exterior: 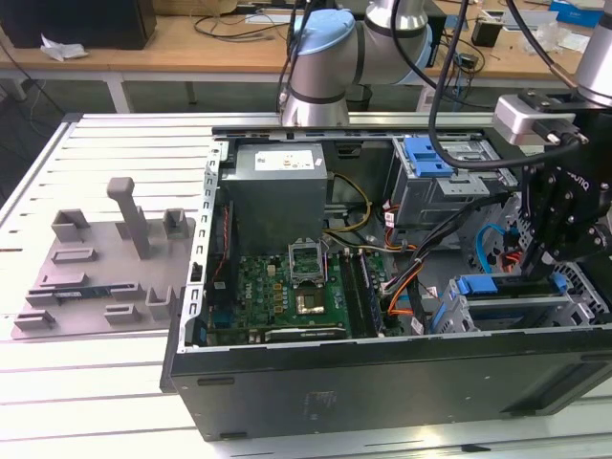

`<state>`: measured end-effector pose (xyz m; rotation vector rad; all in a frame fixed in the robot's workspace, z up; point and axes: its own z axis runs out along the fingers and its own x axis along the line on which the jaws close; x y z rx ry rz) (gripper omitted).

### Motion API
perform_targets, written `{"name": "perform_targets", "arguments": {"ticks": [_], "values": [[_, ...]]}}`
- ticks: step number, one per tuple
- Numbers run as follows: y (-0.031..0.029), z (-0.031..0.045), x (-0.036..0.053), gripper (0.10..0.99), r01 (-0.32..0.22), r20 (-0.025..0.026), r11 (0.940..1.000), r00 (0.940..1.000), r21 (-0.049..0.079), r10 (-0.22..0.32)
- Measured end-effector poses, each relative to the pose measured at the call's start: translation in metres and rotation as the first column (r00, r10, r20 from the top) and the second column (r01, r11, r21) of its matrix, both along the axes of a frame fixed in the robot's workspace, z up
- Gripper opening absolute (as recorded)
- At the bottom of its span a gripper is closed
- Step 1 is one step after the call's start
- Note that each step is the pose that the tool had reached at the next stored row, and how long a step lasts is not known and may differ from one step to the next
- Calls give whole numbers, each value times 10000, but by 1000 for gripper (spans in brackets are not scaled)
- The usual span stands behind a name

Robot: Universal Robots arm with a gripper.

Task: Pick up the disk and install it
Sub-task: 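Insert the first disk wire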

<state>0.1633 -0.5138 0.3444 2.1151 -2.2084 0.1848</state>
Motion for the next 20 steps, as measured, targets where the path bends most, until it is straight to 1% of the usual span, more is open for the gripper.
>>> {"name": "perform_targets", "arguments": {"ticks": [1,4,20], "values": [[0,12,0,169,0,0,10000,10000,0,0],[0,15,0,169,-1,0,10000,10000,-1,1],[6,23,2,169,-2,0,10000,10000,-2,2]]}}
